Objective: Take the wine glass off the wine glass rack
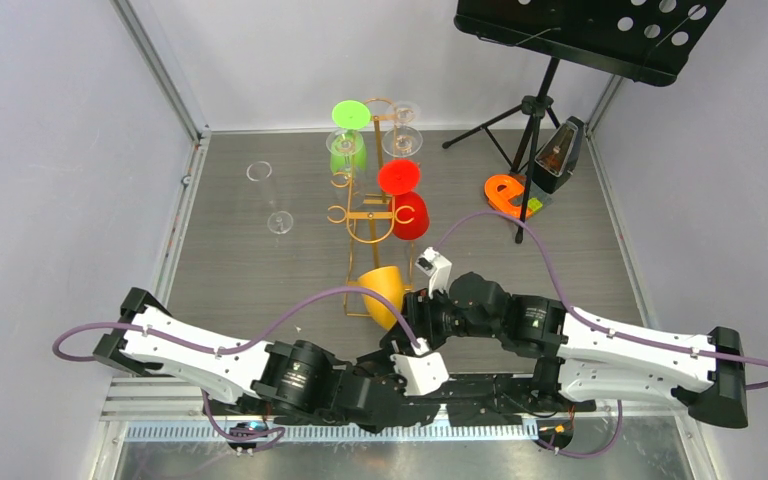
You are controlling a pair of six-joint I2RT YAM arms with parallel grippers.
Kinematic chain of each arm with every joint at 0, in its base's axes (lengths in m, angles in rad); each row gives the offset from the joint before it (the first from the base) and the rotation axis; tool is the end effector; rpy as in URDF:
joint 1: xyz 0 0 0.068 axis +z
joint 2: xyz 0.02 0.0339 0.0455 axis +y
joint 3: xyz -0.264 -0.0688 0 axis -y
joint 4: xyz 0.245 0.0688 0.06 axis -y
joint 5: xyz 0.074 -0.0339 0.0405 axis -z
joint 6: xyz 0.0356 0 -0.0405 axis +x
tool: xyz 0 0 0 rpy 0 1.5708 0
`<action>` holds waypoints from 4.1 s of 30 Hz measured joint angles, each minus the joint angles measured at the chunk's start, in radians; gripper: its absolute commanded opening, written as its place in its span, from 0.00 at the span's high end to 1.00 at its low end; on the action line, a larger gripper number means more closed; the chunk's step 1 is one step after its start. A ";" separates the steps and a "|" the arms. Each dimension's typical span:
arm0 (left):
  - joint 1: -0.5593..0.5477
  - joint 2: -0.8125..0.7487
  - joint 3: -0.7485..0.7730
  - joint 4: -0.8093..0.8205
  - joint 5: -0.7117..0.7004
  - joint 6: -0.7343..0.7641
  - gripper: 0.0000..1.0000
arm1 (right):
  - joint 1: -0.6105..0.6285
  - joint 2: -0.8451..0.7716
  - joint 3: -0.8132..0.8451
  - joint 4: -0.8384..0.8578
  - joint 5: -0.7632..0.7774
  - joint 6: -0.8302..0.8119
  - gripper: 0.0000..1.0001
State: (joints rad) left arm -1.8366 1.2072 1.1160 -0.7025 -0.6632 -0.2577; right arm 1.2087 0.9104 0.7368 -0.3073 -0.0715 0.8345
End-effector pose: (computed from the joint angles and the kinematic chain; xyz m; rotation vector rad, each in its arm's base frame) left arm -0.0438 -0.2442 0.3249 1.3273 1.7480 -0.3963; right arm 0.0709 0.1943 0.2881 -0.4838 2.2835 1.2501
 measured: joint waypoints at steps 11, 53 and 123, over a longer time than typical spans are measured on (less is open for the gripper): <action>-0.014 -0.037 -0.047 0.055 -0.042 -0.005 1.00 | 0.000 0.018 -0.046 0.092 -0.053 0.045 0.82; 0.294 -0.480 -0.421 0.333 0.252 -0.156 0.12 | -0.006 -0.075 -0.037 -0.243 0.140 -0.445 0.94; 1.223 -0.715 -0.741 0.503 1.255 -0.709 1.00 | 0.348 0.193 0.146 -0.269 0.637 -1.125 0.94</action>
State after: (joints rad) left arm -0.6132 0.4919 0.3752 -0.1993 0.5922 -0.9668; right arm 1.5570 1.1030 0.8829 -0.5766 0.5652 -0.2901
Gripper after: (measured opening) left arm 0.008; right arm 0.189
